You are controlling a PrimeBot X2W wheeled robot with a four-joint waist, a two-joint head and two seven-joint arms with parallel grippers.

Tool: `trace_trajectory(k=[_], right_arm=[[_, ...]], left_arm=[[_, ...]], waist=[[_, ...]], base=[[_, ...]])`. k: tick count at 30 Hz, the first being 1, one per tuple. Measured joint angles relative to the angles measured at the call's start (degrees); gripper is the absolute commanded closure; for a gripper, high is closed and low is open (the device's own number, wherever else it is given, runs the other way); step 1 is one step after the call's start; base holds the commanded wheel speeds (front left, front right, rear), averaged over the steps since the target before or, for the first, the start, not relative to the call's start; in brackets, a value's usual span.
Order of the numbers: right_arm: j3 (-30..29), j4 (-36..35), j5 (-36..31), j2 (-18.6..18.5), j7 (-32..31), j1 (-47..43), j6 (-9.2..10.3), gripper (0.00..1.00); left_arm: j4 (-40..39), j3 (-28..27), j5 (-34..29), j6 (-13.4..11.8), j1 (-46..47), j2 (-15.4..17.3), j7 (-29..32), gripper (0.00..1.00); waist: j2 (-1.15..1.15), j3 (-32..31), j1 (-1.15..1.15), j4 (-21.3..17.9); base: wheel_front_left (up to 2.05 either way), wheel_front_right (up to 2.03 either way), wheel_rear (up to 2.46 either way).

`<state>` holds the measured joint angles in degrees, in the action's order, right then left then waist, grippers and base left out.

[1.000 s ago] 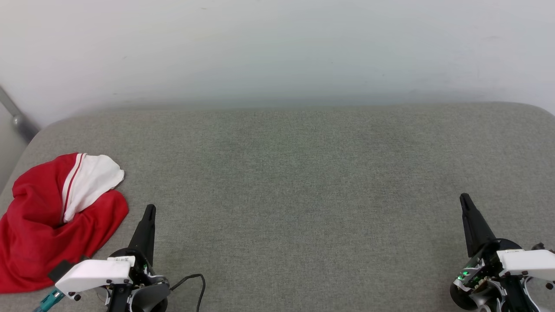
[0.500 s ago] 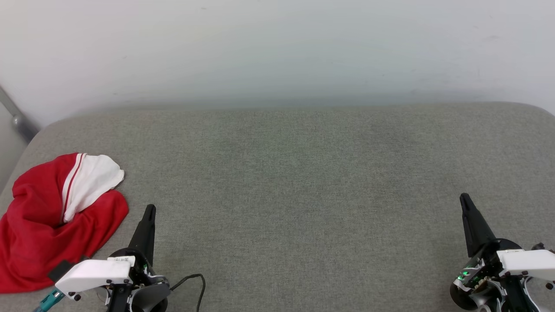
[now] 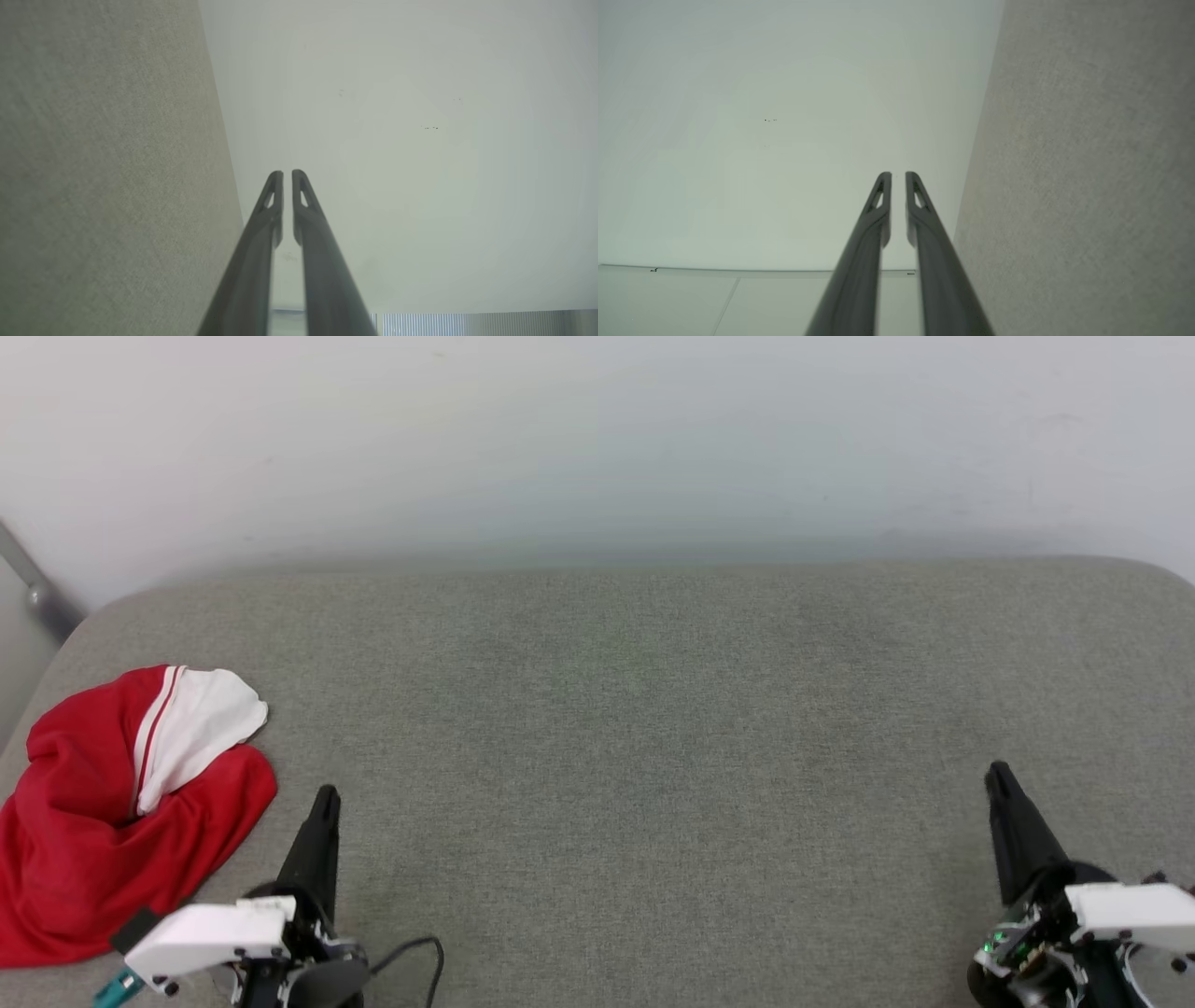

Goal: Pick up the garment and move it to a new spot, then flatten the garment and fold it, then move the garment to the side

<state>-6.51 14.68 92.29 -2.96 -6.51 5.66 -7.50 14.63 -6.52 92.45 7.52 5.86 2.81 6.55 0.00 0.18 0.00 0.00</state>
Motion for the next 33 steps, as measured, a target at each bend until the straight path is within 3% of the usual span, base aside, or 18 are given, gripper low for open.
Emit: trace_trajectory(k=[15, 24, 33], right_arm=[[2.5, -0.5, -3.5, -0.1, 3.4, -2.0, 0.01, 0.0], [3.9, -1.7, -13.3, -0.8, 5.6, -2.2, 0.01, 0.0], [3.9, -3.7, -27.7, -0.8, 6.8, -2.2, 0.01, 0.0]], left_arm=[[-0.5, 4.0, -3.8, 0.0, -1.7, -0.1, -3.5, 0.0], [-3.0, 4.2, -13.4, 0.0, -1.7, -0.1, -5.8, 0.0], [-4.9, 6.6, -27.6, -0.5, -1.9, -0.1, -7.8, 0.0]], waist=[[0.0, 0.0, 0.0, 0.0], [0.0, 0.0, 0.0, 0.0], [0.0, 0.0, 0.0, 0.1]], base=[[0.0, 0.0, 0.0], [0.0, 0.0, 0.0], [0.0, 0.0, 0.0]])
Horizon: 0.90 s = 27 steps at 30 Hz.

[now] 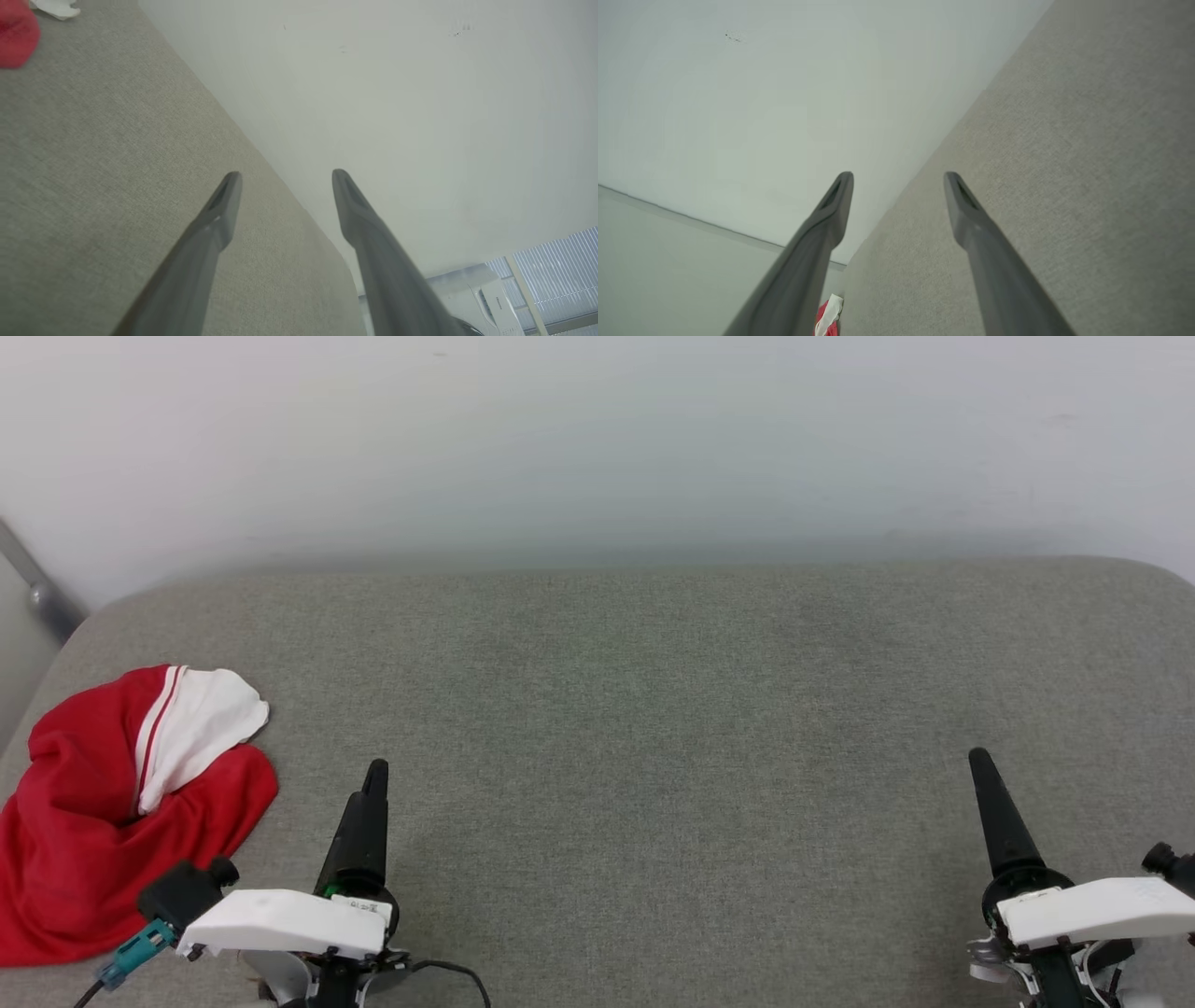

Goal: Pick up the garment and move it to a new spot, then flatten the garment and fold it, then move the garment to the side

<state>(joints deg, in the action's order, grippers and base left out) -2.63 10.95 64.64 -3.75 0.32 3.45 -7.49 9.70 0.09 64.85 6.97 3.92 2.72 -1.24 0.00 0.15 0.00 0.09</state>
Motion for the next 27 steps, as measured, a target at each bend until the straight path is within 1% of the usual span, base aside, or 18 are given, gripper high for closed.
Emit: trace_trajectory(k=[6, 9, 16, 27], right_arm=[[-0.3, -2.2, -10.3, 0.1, -0.4, -0.1, -0.01, 0.0], [-0.1, -3.3, -14.2, 0.2, -1.0, -0.3, -0.01, 0.0], [0.2, -5.1, -21.6, 0.3, -2.4, -1.1, -0.01, 0.0], [0.7, -7.1, -31.7, 0.3, -3.9, -1.2, -0.01, 0.0]], left_arm=[[-0.1, 1.7, -9.4, -0.7, 0.0, 0.0, -1.3, 0.0], [0.0, 2.3, -12.2, -0.7, 0.0, 0.1, -1.8, 0.0], [0.0, 3.8, -19.9, -1.5, 0.0, 1.0, -3.1, 0.0], [0.8, 6.3, -29.5, -3.0, 0.2, 2.7, -5.1, 0.0]], waist=[[0.0, 0.0, 0.0, 0.0], [0.0, 0.0, 0.0, 0.0], [0.0, -0.2, 0.0, -0.1], [0.0, -0.3, 0.0, -0.1]], base=[[0.0, 0.0, 0.0], [0.0, 0.0, 0.0], [0.0, 0.0, 0.0], [0.0, 0.0, 0.0]])
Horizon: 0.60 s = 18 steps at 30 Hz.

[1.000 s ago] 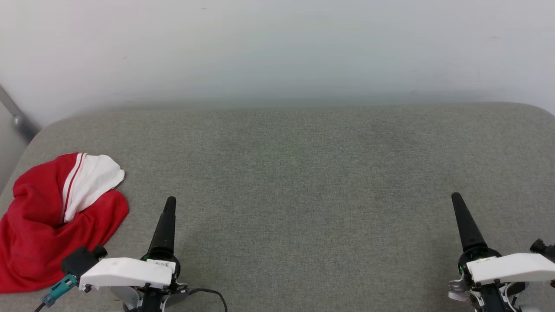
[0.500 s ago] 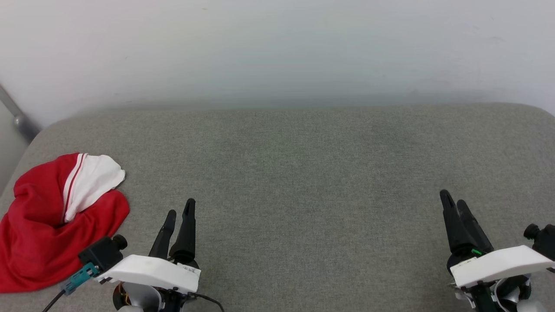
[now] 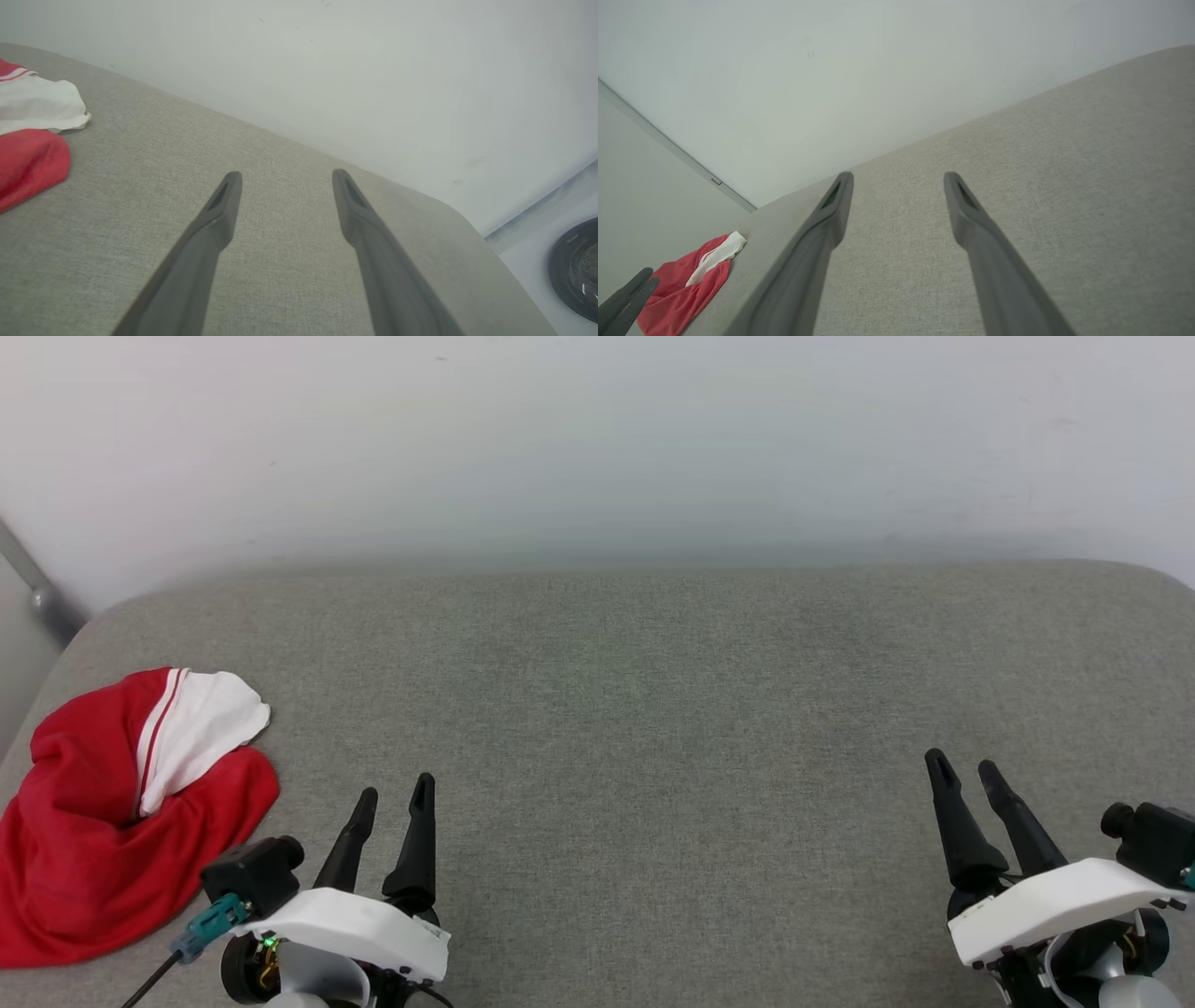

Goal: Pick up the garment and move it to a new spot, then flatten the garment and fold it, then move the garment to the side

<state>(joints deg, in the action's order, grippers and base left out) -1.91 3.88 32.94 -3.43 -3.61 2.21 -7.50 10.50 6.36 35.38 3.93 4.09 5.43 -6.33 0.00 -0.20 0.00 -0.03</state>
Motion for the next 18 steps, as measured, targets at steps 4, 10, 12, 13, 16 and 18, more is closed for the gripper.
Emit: trace_trajectory(k=[4, 10, 12, 13, 16, 18], right_arm=[[0.1, -0.5, -3.1, 0.0, -0.5, -0.2, 0.0, 0.0], [0.1, -1.6, -7.2, 0.1, -0.9, -0.3, 0.0, 0.0], [0.1, -1.8, -8.4, 0.1, -1.0, -0.4, 0.0, 0.0], [0.1, -1.9, -9.0, 0.1, -1.1, -0.5, 0.0, 0.0], [0.1, -2.2, -11.0, 0.1, -1.3, -0.5, 0.0, 0.0], [0.1, -2.4, -12.2, 0.1, -1.5, -0.9, 0.0, 0.0]], left_arm=[[0.2, 0.8, -2.9, -0.6, 0.3, 0.7, -0.6, 0.0], [0.1, 1.8, -6.9, -1.7, 0.9, 1.4, -1.5, 0.0], [0.1, 2.2, -8.1, -2.0, 0.9, 1.5, -1.9, 0.0], [0.1, 2.3, -8.7, -2.2, 0.9, 1.6, -2.0, 0.0], [0.1, 2.7, -10.3, -2.7, 1.0, 1.9, -2.5, 0.0], [0.1, 2.9, -11.4, -3.0, 1.0, 2.0, -2.8, 0.0]], waist=[[0.0, -0.1, 0.0, 0.0], [0.0, -0.1, 0.0, 0.0], [0.0, -0.2, 0.0, 0.0], [0.0, -0.2, 0.0, 0.0], [0.0, -0.2, 0.0, 0.0], [0.0, -0.2, 0.0, 0.0]], base=[[0.0, 0.0, 0.0], [0.0, 0.0, 0.0], [0.0, 0.0, 0.0], [0.0, 0.0, 0.0], [0.0, 0.0, 0.0], [0.0, 0.0, 0.0]])
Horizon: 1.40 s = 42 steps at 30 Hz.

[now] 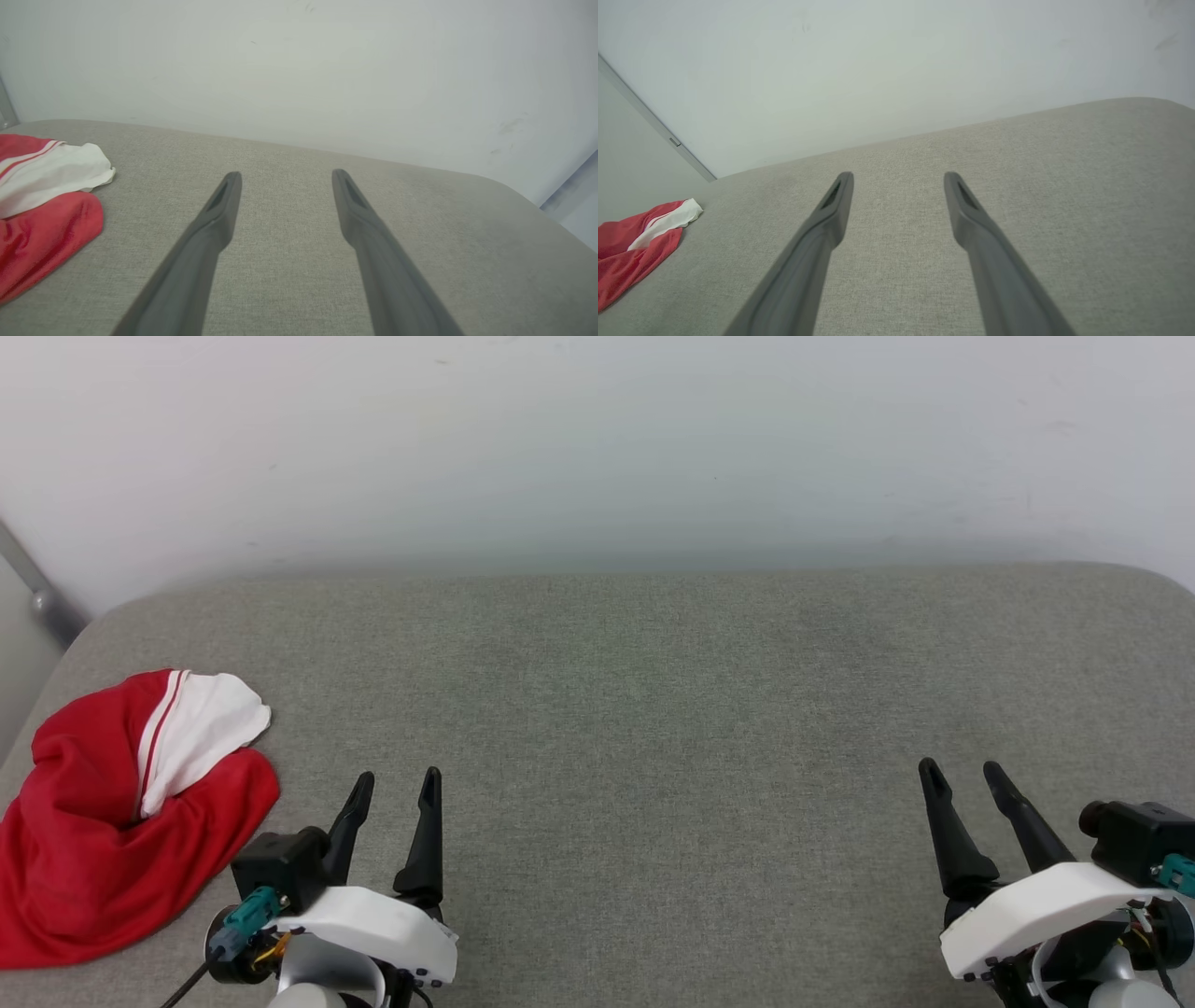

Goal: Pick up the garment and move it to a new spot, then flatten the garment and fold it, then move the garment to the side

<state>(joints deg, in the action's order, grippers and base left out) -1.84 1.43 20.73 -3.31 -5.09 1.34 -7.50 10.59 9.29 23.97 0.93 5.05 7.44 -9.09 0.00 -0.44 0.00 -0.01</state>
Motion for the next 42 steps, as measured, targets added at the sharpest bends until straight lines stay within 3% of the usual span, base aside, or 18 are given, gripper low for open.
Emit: trace_trajectory(k=[21, 42], right_arm=[[0.8, -1.8, -11.9, 0.2, 0.1, -0.4, 0.0, 0.0], [-0.5, -3.0, -15.9, 0.3, 2.1, -0.8, 0.0, 0.0]], left_arm=[[0.1, 2.0, -9.6, -2.0, 0.2, 0.6, -3.0, 0.0], [0.6, 0.6, -14.9, -2.2, 0.2, -0.1, -5.2, 0.0]], waist=[[0.0, -0.1, 0.0, -0.1], [0.0, 0.0, 0.0, 0.0]], base=[[0.0, 0.0, 0.0], [0.0, 0.0, 0.0]])
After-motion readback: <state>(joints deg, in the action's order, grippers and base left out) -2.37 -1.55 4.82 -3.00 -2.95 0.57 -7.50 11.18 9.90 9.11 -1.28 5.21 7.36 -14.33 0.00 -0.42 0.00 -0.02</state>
